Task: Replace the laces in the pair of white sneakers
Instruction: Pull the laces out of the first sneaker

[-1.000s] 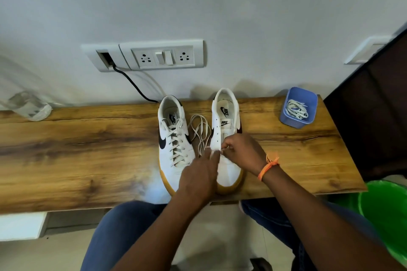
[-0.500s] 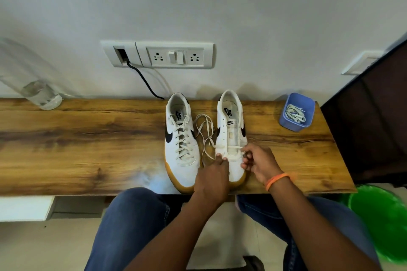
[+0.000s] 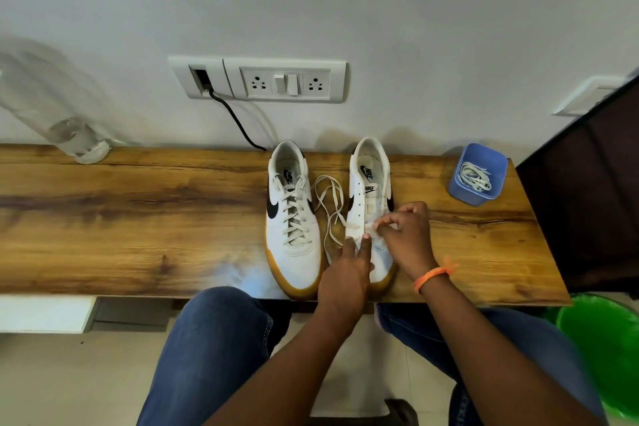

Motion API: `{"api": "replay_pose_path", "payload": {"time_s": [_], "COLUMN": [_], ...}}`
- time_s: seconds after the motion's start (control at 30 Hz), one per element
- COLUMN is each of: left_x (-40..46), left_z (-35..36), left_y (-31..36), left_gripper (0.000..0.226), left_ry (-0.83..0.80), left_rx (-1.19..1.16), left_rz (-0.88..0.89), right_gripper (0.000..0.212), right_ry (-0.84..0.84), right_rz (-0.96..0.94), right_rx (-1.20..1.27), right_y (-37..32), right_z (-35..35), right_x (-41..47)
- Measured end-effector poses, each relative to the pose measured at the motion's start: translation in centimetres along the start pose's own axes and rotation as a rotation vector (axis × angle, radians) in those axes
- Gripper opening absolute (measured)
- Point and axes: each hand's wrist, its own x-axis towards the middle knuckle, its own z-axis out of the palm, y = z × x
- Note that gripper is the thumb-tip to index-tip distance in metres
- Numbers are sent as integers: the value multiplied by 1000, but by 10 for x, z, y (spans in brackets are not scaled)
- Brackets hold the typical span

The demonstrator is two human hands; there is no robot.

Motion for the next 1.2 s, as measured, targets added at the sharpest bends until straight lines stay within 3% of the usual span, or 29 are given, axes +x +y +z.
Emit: {"api": "replay_pose_path", "payload": {"time_s": [0.13,0.2,0.3,0.33,0.43,0.53,0.67,0.83,0.9,1.0,1.07,1.2], "left_x": [0,-1,0,1,1,1,3,2,1,2,1,1], "left_z": [-5,-5,-2,0,5,7,0,-1,0,2,4,2], "left_y": [1,2,1,0,-2,-2,-2,-3,-2,-1,-2,-2], "left_gripper": [60,60,58,57,58,62,59,61,60,59,64,62], "left_ry": [-53,-50,-24,-9,41,37,-31,-39,-28,0,20,5], "left_rx": [14,22,-2,-17,-49,-30,-13,-16,-24,-32,-44,-23], "left_rz": [-8,-5,-6,-5,12,25,-4,-10,-18,-10,14,16], "right_gripper": [13,19,7,15,18,4,2,14,10,22,17,4], "right_ry": [167,248,163,157,97,-6,68,89,88,61,3,-23], "right_rz": [388,468,239,119,-161,-99,-15,326,284,-9,-136,-52], "right_rx": [550,447,-71,-201,-398,-392,-417,-389,-424,-445,-451,-405], "right_y": [10,19,11,5,-8,-2,0,16,12,-3,-10,-8], "right_z": [-30,-35,-25,-19,0,13,-1,-40,-34,-11,2,8], "right_x": [2,2,-7,-10,-13,-11,-4,5,1,-12,-15,-9]}}
